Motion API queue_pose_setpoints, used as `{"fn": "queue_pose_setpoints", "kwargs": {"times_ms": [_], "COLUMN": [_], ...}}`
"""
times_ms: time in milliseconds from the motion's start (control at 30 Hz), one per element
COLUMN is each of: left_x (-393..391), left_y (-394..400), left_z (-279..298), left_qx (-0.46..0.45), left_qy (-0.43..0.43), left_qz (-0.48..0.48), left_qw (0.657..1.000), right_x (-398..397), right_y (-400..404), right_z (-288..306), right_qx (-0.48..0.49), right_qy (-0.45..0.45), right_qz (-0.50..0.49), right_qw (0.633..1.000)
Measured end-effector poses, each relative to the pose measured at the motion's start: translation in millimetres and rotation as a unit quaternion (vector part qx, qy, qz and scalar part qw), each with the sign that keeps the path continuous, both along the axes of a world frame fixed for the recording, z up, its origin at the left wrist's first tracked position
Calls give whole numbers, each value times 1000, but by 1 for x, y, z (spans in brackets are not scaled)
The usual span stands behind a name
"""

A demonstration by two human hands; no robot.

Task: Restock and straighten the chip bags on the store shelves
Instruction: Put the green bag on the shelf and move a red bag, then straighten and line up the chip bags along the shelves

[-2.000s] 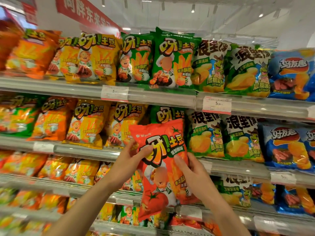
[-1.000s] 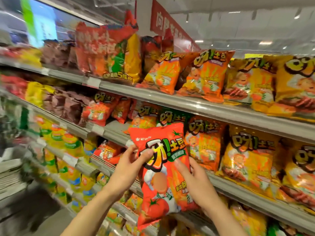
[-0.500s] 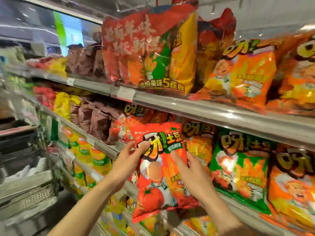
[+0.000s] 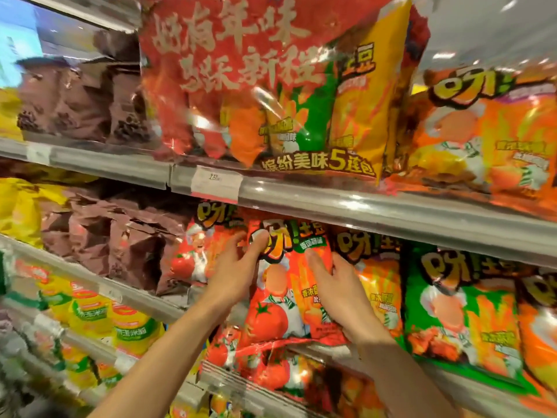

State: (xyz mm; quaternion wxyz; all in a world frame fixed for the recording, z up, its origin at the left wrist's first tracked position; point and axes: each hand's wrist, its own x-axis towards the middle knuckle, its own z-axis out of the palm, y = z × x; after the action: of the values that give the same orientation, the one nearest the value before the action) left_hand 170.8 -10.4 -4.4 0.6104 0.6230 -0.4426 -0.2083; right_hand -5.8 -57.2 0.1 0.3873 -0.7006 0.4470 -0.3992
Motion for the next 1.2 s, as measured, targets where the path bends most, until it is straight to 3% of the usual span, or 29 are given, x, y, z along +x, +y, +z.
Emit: {"fn": "queue_pose_setpoints", "kwargs": {"times_ms": [67, 133, 267, 433, 567, 667, 767, 867, 1200], "left_x": [7, 20, 63, 102, 118, 122, 125, 125, 127], "left_y": [-4, -5, -8, -13, -22, -25, -27, -29, -33], "left_z": [1, 0, -16, -38, -54, -59, -61, -64, -67], "left_qx": [-11, -35, -102, -60, -5, 6, -4, -11, -11], "left_qy": [-51, -156, -395, -533, -571, -594, -611, -613, -620], "left_qz": [-30, -33, 32, 92, 87, 79, 79, 83, 94], "left_qw": [998, 987, 912, 839, 816, 801, 788, 786, 779], "right_x": [11, 23, 51, 90, 105, 100, 92, 94, 101], "right_y": [-4, -10, -17, -17, -16, -12, -7, -5, -9], "right_z": [3, 5, 7, -2, -19, -31, -35, -36, -40], "right_qx": [1, 4, 7, -56, -105, -241, -353, -359, -335], "right_qy": [-12, -10, -8, -7, 39, 185, 321, 416, 448], "right_qz": [-58, -118, -205, -290, -316, -326, -223, -149, -156], "right_qw": [998, 993, 979, 955, 942, 895, 850, 822, 814]}}
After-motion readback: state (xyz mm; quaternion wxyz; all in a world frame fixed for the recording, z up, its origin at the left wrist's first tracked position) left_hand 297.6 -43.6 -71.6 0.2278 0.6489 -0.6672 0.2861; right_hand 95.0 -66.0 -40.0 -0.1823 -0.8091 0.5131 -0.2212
